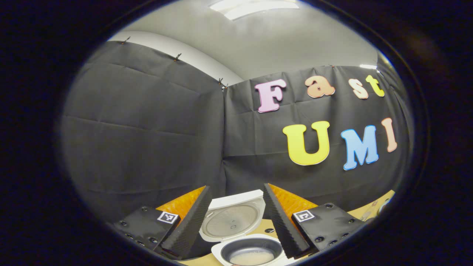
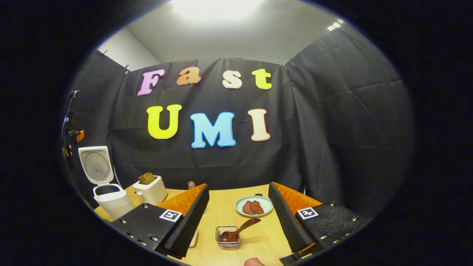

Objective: Close the left gripper, press the button to open the rice cooker; take a wooden spoon from the chopstick holder with the right hand, scoop a spoonful of rice and pour it into the rice cooker, then put the wooden spoon back into the chopstick holder.

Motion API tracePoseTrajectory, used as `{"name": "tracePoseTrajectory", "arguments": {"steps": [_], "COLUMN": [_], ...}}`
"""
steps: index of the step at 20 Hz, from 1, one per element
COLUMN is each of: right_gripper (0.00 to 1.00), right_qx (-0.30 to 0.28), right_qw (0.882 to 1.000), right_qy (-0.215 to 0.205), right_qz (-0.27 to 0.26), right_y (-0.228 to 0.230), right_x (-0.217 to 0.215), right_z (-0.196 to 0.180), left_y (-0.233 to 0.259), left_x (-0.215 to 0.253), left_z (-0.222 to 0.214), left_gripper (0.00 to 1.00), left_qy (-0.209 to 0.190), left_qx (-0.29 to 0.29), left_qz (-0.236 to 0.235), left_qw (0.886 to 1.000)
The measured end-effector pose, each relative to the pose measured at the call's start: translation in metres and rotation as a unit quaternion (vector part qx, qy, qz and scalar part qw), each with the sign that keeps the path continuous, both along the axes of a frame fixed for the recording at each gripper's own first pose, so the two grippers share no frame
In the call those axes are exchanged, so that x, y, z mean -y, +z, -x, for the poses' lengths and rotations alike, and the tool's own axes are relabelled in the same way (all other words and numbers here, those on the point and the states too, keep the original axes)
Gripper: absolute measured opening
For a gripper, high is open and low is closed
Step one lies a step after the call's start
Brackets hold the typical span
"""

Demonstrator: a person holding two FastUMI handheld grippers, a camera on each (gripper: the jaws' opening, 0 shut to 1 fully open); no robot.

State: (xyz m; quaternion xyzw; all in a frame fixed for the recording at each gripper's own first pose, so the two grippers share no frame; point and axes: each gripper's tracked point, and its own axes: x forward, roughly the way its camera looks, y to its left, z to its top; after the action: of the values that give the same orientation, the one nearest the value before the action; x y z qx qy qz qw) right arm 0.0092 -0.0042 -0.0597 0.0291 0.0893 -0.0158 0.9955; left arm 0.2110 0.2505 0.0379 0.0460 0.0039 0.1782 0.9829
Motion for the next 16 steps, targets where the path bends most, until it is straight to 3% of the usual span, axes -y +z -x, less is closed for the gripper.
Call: {"name": "tracePoseTrajectory", "arguments": {"steps": [9,16], "right_gripper": [0.98,0.98], "right_qx": [-0.025,-0.036], "right_qw": [0.999,0.998], "right_qy": [-0.035,-0.049], "right_qz": [0.004,0.004], "right_y": [-0.018,-0.026], "right_x": [-0.006,-0.003], "right_z": [0.022,0.037], "left_y": [-0.045,-0.09], "left_x": [-0.056,-0.09], "left_z": [-0.099,-0.145], "left_gripper": [0.97,0.97], "left_qy": [0.017,0.034], "left_qx": [-0.033,-0.08], "left_qz": [0.049,0.095], "left_qw": [0.998,0.992]}}
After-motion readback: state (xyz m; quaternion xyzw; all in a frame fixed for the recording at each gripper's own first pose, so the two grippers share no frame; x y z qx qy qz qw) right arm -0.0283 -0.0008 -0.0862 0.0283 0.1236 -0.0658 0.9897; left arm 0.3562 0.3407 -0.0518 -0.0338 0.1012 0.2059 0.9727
